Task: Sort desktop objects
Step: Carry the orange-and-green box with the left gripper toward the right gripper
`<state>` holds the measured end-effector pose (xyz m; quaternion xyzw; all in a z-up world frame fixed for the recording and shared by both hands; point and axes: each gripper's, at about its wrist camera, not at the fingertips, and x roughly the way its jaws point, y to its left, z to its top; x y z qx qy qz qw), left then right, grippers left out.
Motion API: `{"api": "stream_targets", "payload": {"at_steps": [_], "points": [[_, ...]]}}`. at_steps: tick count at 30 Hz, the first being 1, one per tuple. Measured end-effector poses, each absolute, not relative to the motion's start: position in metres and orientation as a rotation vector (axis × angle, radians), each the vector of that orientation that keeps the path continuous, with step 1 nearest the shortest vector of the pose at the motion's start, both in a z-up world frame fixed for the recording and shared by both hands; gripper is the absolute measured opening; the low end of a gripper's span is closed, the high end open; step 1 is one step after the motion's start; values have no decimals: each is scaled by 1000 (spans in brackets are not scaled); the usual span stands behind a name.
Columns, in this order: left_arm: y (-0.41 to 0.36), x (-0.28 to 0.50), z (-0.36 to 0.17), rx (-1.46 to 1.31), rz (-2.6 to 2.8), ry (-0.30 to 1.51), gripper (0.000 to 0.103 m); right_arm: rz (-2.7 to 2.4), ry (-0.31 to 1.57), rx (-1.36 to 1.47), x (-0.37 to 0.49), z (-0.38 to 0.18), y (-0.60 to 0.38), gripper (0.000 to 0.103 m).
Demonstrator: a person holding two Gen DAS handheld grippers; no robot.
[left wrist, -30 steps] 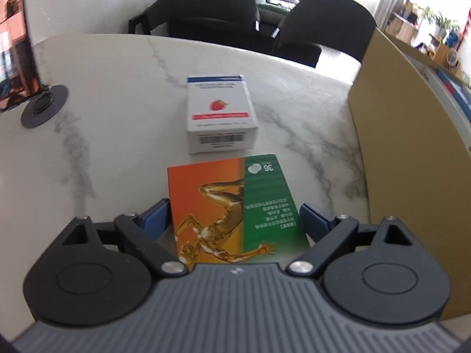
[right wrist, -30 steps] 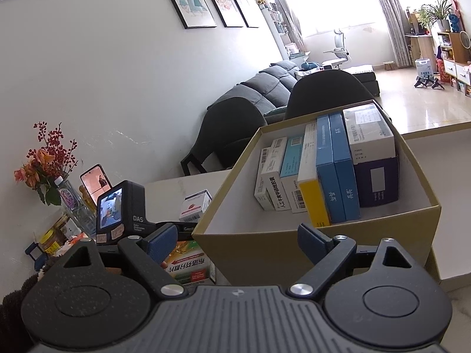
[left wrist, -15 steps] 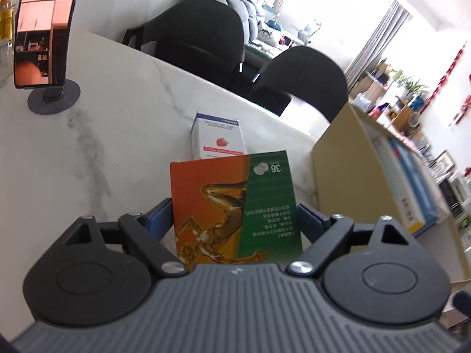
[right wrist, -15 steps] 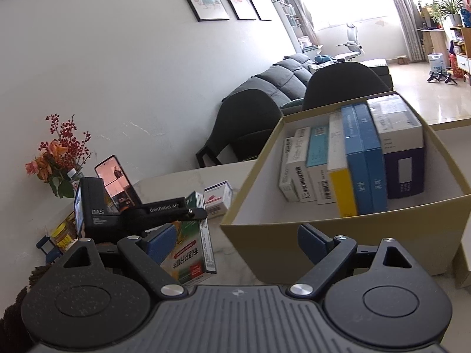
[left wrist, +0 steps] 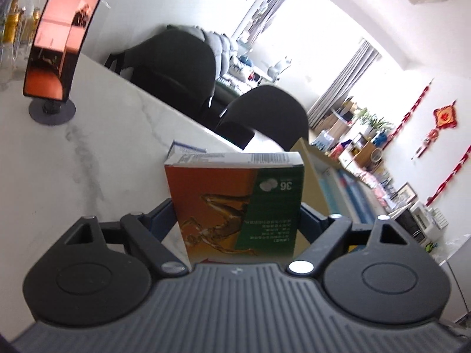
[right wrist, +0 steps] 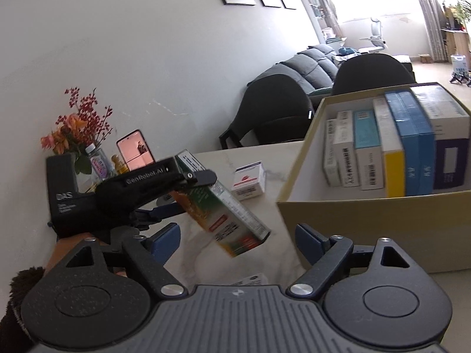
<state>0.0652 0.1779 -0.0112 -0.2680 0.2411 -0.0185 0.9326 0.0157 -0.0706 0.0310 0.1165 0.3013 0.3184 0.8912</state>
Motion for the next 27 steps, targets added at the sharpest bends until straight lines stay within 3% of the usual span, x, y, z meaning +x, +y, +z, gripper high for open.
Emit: {"api": "stream_targets", "payload": {"at_steps": [10,27], "points": [[175,32,4,-560,-110,405,86,687,601,161,16,36,-40,78],[167,25,10,-587,-212,407,86,760,597,126,13,48,-37,61]]}}
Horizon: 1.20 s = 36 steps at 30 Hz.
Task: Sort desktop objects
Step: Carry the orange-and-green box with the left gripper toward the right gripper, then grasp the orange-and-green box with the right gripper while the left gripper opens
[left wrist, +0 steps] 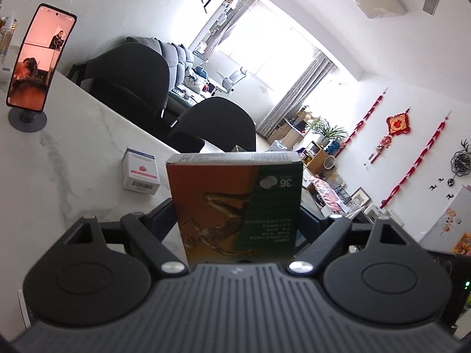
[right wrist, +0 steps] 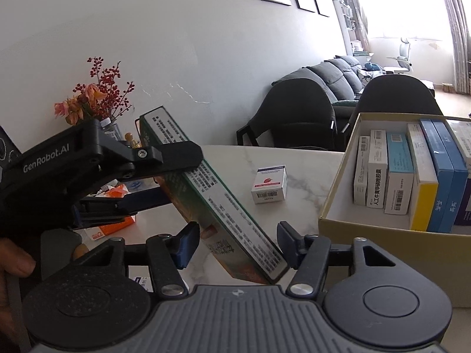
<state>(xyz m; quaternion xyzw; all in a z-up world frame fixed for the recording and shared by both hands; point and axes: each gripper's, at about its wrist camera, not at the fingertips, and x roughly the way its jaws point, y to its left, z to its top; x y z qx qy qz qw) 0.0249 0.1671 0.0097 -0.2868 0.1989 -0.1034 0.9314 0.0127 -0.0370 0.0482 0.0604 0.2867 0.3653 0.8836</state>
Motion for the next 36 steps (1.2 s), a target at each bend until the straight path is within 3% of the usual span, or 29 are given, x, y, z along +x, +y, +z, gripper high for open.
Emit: {"api": "stream_targets", "payload": {"at_steps": [8,10,14,20,36], "points": [[164,35,7,-592,-240,421,86,795,595,110,11,54,-36,39],[164,38,6,-602,-258,427,73,819,596,118,12,49,-38,22],[163,41,4,-594,-261,437,82,778,586,87,12,50,-39,22],[169,41,2,-605,-250,435,88,762,596,112,17,47,-46,22],[175,39,3,-620,-228,446,91,706,542,255,43,76,-95,22]]}}
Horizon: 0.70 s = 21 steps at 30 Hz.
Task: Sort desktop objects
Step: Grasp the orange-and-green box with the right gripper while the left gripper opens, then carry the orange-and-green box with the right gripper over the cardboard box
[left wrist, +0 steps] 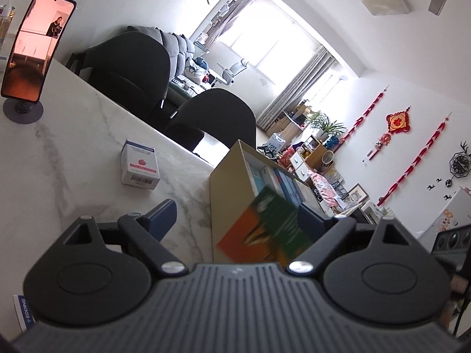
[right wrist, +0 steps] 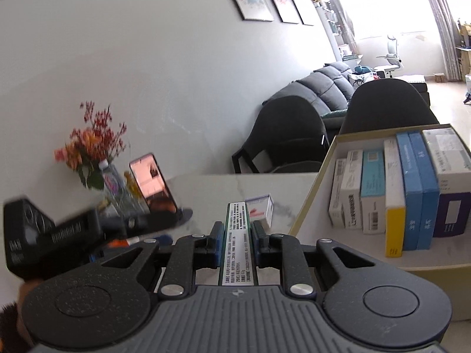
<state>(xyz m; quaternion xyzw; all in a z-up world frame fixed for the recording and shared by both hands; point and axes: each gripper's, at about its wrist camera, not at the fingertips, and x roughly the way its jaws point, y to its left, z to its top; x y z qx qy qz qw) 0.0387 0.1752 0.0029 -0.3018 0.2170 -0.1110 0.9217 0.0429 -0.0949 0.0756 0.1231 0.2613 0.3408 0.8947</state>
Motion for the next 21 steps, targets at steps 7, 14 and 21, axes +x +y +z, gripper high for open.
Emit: {"api": "stream_targets", "payload": {"at_steps": [7,14,21], "points": [[180,37,2,-620,-220,461,91,655,500,289,63,97,-121,22],[187,42,-1,-634,-206,482,91,634,538,236,97,103,-135,22],[188,45,-3,-628,-188,501,92,682,629,48,132,90,-124,22]]}}
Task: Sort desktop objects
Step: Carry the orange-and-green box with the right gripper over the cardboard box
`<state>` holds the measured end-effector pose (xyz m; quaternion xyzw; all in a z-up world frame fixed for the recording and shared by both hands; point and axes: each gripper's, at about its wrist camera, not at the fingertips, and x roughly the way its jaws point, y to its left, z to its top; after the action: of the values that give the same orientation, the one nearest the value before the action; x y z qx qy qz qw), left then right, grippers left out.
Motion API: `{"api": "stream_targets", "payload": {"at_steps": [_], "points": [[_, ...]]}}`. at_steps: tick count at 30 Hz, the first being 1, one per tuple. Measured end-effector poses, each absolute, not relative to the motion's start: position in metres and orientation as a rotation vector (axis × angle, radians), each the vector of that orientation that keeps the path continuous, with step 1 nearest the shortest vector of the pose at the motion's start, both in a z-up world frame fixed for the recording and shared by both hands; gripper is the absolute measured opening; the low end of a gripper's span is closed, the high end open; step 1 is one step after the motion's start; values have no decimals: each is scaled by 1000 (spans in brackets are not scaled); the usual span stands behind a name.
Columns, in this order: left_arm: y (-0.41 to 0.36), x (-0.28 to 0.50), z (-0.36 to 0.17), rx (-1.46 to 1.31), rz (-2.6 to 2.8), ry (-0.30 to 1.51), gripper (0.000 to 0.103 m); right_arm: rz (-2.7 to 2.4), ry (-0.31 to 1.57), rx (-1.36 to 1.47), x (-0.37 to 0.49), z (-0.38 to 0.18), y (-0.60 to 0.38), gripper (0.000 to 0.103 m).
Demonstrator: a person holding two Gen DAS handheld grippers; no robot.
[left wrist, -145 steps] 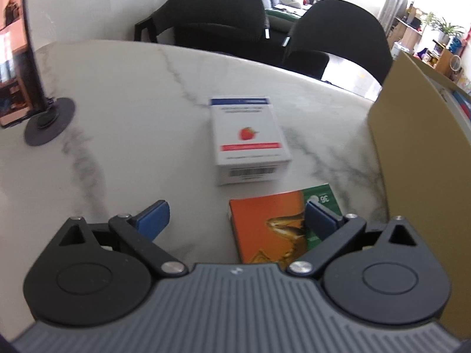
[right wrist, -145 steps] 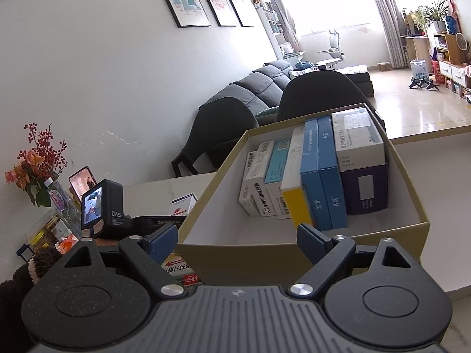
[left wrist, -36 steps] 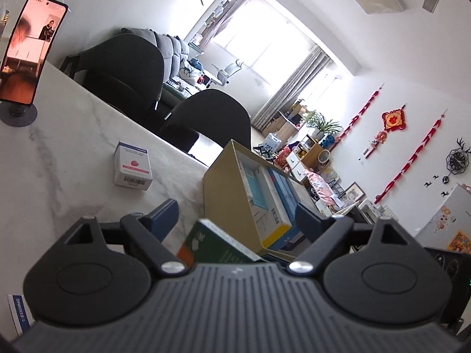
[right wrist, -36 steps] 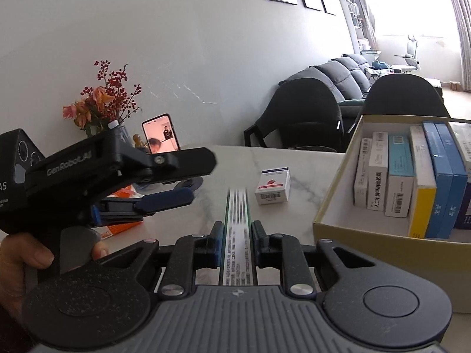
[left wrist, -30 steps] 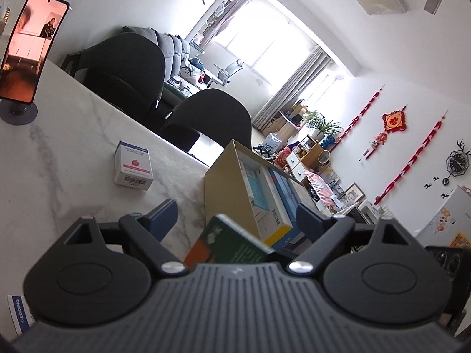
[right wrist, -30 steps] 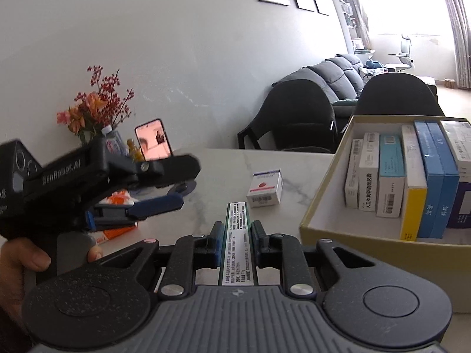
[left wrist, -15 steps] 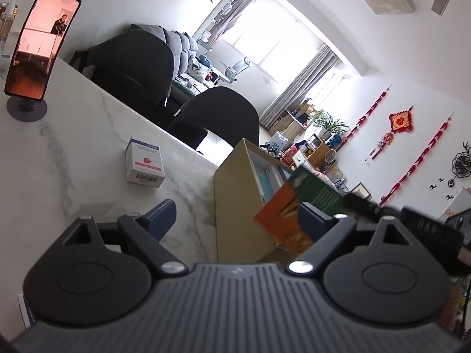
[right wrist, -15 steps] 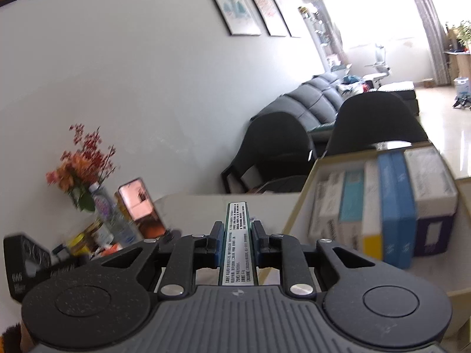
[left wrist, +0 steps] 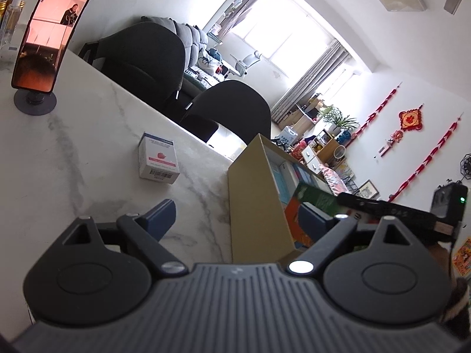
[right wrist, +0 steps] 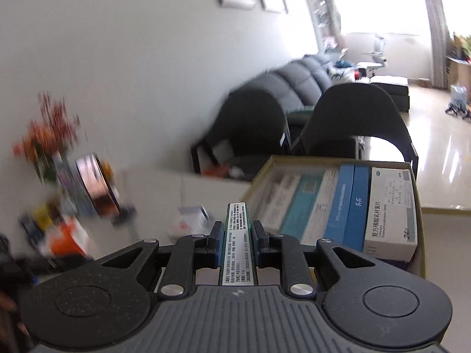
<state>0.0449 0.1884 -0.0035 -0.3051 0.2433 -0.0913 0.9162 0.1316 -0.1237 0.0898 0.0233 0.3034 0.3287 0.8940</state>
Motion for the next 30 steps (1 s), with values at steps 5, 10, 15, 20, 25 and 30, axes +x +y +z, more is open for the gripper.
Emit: {"api": "stream_targets", "payload": {"at_steps": [5,10,15,20,25,30], "points": [[192,42,-6,-628,-156,506,92,713,693,-88,156,80,-115,22],[196,40,-7,-636,-129,505,92,808,728,-254,165,66,-97,22],[197,41,-10,-633,-118,518,92,836,762,-391,167,53,-89,22],[197,45,-12,-631,-111,528,92,863,804,-478,166,50,-91,24],[197,44,-12,-638,-111,529,92,850,859,-594,163,44,-92,26],[196,45,-15,-641,-115,537,93,835,913,-710,159,38,-94,25]]}}
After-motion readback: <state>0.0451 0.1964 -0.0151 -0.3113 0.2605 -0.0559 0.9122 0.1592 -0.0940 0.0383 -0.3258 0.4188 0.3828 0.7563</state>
